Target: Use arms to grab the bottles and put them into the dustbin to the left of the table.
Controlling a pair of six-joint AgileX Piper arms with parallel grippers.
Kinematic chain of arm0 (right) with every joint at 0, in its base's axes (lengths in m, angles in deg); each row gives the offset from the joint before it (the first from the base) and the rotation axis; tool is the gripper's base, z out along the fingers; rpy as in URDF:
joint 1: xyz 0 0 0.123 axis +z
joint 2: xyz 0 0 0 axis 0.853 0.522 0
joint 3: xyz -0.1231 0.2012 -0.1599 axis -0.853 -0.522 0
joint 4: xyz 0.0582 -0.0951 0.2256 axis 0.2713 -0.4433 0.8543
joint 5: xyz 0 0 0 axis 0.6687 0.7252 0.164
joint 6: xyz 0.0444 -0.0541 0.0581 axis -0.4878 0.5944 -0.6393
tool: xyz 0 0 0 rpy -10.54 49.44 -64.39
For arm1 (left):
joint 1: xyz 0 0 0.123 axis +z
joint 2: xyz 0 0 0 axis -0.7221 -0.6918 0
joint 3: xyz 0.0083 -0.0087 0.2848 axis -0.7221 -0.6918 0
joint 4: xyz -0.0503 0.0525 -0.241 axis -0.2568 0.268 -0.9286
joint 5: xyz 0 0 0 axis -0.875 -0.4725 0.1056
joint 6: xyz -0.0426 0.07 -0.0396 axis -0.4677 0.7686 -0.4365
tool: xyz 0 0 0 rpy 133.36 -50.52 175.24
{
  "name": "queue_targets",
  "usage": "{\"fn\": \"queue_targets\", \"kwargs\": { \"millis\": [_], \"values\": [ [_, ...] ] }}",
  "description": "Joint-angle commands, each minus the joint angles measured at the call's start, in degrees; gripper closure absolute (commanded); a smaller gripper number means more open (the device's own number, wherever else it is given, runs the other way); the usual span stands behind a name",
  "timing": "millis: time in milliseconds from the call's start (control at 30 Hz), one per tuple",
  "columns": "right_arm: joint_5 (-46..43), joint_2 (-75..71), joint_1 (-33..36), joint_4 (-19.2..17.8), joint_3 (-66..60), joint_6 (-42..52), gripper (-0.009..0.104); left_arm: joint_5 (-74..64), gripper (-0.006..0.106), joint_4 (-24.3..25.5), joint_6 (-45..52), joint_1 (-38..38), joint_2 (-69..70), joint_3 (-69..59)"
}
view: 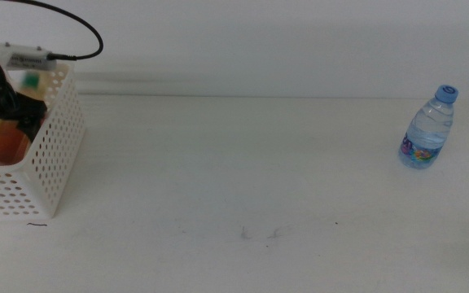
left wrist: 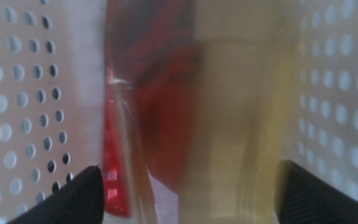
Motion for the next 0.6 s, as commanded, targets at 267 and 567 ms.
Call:
{"fn": "queue_targets", "kwargs": {
  "millis": [267, 567],
  "values": [
    [-0.7, -0.3, -0.3, -0.6, -0.2, 0.3, 0.008, -4.5, 0.007, -19.1, 4.1, -2.9, 20.3, 0.8],
    [-0.7, -0.3, -0.3, -0.6, -0.2, 0.3, 0.008, -6.8, 0.007, -36.9, 22.4, -26.2, 34.6, 0.7]
  ]
}}
